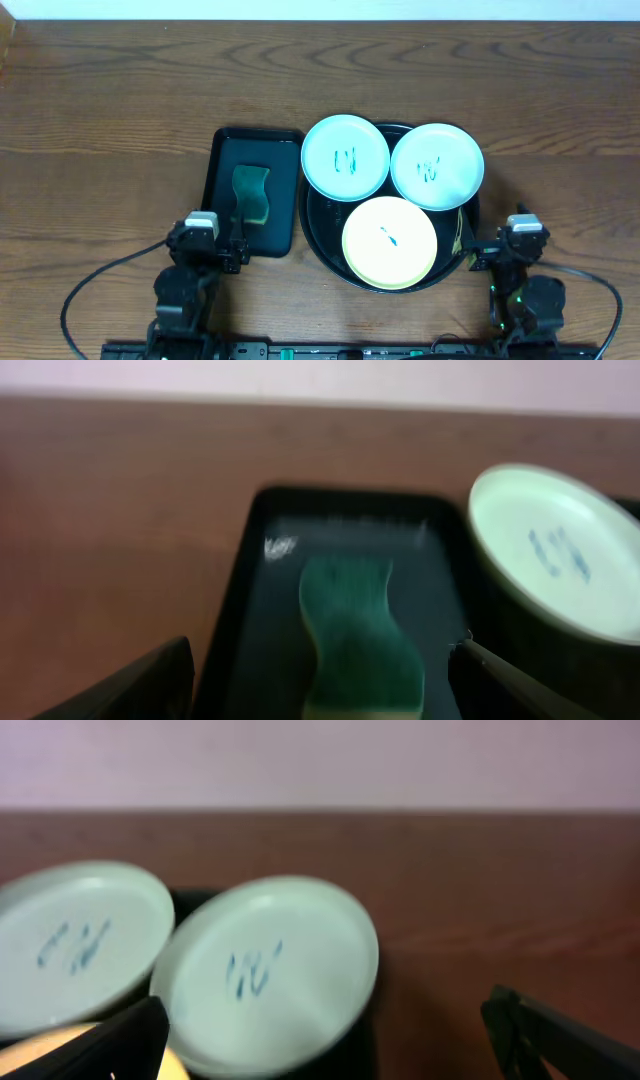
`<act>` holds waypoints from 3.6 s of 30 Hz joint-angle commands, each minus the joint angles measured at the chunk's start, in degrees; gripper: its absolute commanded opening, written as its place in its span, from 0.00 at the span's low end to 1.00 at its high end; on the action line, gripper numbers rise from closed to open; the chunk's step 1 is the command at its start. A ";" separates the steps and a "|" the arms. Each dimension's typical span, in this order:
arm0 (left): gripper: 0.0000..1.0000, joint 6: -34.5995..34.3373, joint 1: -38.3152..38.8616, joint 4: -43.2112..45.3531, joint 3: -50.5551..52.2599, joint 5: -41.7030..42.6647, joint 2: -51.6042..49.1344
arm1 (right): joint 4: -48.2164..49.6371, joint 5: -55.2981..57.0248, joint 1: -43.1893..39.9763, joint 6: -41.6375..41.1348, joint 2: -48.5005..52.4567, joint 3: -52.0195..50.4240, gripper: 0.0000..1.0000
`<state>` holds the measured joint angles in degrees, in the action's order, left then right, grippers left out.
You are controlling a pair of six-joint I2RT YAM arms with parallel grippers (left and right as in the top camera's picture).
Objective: Clean dirty plates on tray and stack at the side
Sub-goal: 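Reach left gripper to the green sponge and right gripper toward the plates, then grasp the green sponge with the left gripper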
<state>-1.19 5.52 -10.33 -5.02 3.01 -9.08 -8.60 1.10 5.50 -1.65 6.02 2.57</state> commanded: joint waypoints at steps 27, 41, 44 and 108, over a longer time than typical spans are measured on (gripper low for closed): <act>0.82 -3.61 0.04 -39.45 -47.30 3.82 -53.29 | -37.09 -10.62 0.55 -5.62 56.65 46.64 0.99; 0.82 -3.82 0.02 -26.88 -47.19 4.72 -54.23 | -36.61 -15.98 0.57 -5.60 58.40 46.80 0.99; 0.82 -3.82 0.02 -23.74 -47.19 4.72 -56.30 | -36.54 -15.98 0.57 -5.60 58.40 46.80 0.99; 0.07 -3.87 2.64 -17.94 -46.01 3.91 -77.92 | -36.70 -15.96 0.57 -5.57 58.45 46.77 0.92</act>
<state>-4.91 8.10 -27.40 -51.07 7.09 -92.27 -45.01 -14.24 5.50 -7.01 64.40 48.23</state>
